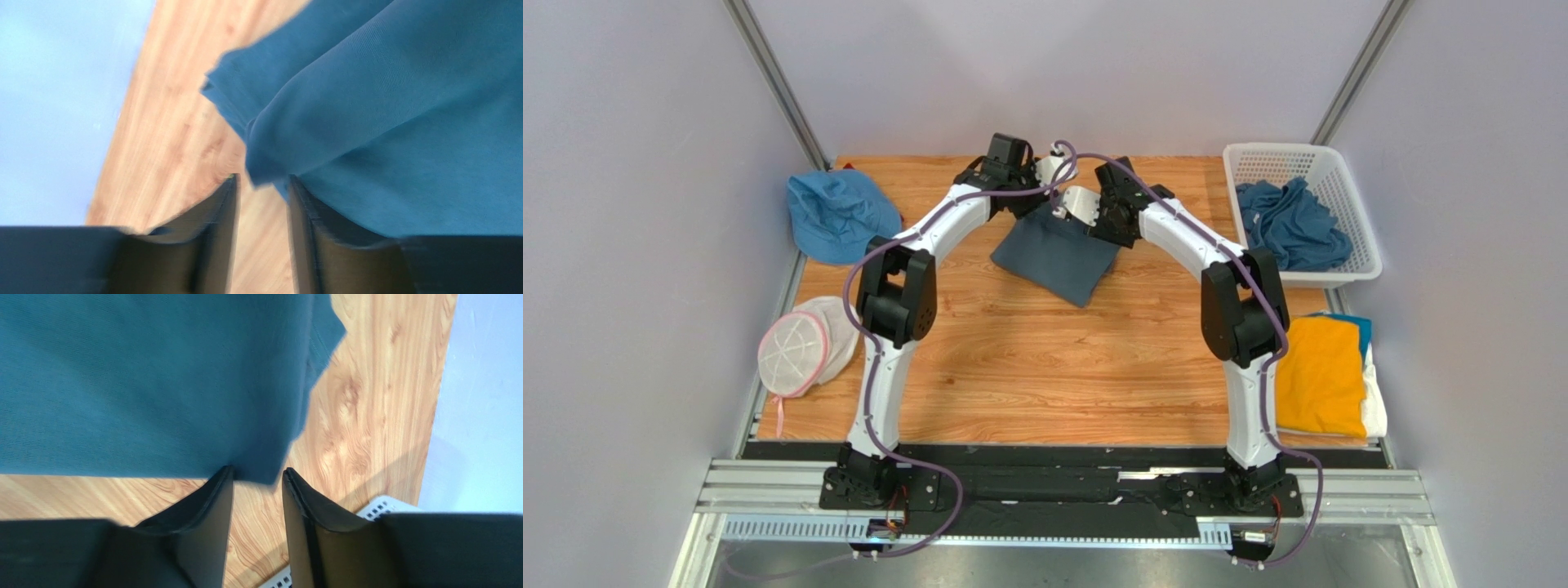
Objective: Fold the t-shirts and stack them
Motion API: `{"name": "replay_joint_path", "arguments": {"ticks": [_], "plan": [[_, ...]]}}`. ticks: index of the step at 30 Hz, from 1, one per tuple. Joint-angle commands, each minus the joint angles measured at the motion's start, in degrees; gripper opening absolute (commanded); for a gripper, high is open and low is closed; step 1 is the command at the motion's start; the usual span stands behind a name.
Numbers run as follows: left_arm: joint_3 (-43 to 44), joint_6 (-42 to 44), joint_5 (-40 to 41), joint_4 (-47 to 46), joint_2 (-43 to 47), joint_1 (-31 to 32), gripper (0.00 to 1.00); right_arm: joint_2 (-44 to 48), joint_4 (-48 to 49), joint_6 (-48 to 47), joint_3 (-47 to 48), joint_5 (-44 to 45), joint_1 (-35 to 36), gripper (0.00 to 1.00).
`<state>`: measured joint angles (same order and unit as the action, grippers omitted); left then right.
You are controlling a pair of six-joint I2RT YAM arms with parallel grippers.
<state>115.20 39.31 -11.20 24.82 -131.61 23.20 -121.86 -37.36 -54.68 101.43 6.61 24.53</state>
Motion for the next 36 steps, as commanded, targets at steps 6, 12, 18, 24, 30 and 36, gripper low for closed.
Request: {"name": "replay_joint_path", "arguments": {"ticks": [6,12,18,24,30,36], "plan": [[6.7,-0.7,4.9,-8.6,-2.9,0.3,0.59,-3.6,3.4,-1.6,5.3,3.5,-2.1,0.49],[8.3,-2.4,5.5,-8.6,-4.0,0.4,0.59,-5.2,3.8,-1.1,6.3,4.0,-2.7,0.50],[4.3,-4.2,5.8,-7.4,-0.4,0.4,0.60,-0.9,4.0,1.1,2.6,3.1,-2.8,0.50],[-2.8,-7.0,5.2,-5.5,5.7,0.4,0.62,6.9,3.7,10.2,-3.3,1.2,-3.2,0.64],[-13.9,-8.1,3.8,-3.7,13.8,0.4,0.70,14.8,1.7,22.8,-11.4,-3.3,-4.7,0.72],[-18.8,-8.0,3.2,0.9,17.2,0.4,0.85,16.6,-3.5,35.1,-13.7,-11.7,-6.2,0.76]]}}
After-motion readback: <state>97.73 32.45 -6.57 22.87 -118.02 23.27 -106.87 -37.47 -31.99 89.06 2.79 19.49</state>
